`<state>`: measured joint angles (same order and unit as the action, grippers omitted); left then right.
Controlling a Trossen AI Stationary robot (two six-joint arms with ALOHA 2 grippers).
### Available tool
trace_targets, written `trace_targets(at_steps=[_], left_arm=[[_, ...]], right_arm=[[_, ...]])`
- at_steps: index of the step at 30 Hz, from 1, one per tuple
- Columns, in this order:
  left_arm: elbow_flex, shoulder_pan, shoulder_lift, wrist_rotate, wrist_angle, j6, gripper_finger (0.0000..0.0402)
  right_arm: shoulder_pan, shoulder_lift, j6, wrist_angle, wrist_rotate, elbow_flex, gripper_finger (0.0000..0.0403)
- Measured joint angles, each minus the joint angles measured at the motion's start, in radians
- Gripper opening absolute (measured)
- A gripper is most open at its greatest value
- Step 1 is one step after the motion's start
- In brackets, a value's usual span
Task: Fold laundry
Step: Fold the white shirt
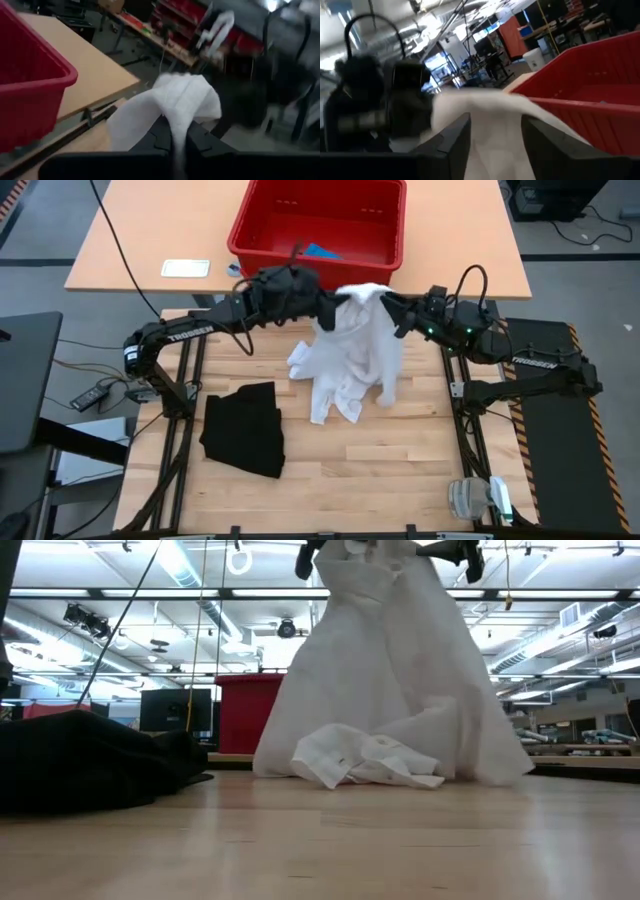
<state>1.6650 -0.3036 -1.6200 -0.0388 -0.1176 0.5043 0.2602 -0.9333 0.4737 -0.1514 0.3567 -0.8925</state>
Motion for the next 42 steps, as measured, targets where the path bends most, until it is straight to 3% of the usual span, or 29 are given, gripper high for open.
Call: trace_targets(at_steps=[7, 12, 19, 25, 29, 32, 42], left_arm=[[0.000, -0.031, 0.005, -0.032, 0.258, 0.221, 0.0011], [0.001, 0.002, 0.002, -0.127, 0.509, 0.193, 0.0011], [0.000, 0.037, -0.002, -0.278, 0.610, 0.189, 0.0011], [0.000, 0.039, -0.018, -0.302, 0.682, 0.312, 0.0011], [0.000, 0.041, -0.017, -0.252, 0.740, 0.361, 0.0011], [0.000, 0.046, -0.017, -0.202, 0.775, 0.317, 0.0011], [0.000, 0.094, -0.017, -0.111, 0.826, 0.148, 0.0011]], right_arm=[[-0.130, -0.015, -0.042, 0.143, -0.005, -0.001, 0.0214], [-0.278, -0.101, -0.093, 0.162, 0.123, -0.001, 0.0213], [-0.405, -0.249, -0.202, -0.031, 0.406, -0.001, 0.0213], [-0.384, -0.384, -0.310, -0.236, 0.412, -0.001, 0.0221], [-0.352, -0.463, -0.390, -0.393, 0.356, -0.001, 0.0231], [-0.333, -0.524, -0.469, -0.499, 0.305, -0.001, 0.0245], [-0.278, -0.704, -0.627, -0.800, 0.331, -0.018, 0.0320]])
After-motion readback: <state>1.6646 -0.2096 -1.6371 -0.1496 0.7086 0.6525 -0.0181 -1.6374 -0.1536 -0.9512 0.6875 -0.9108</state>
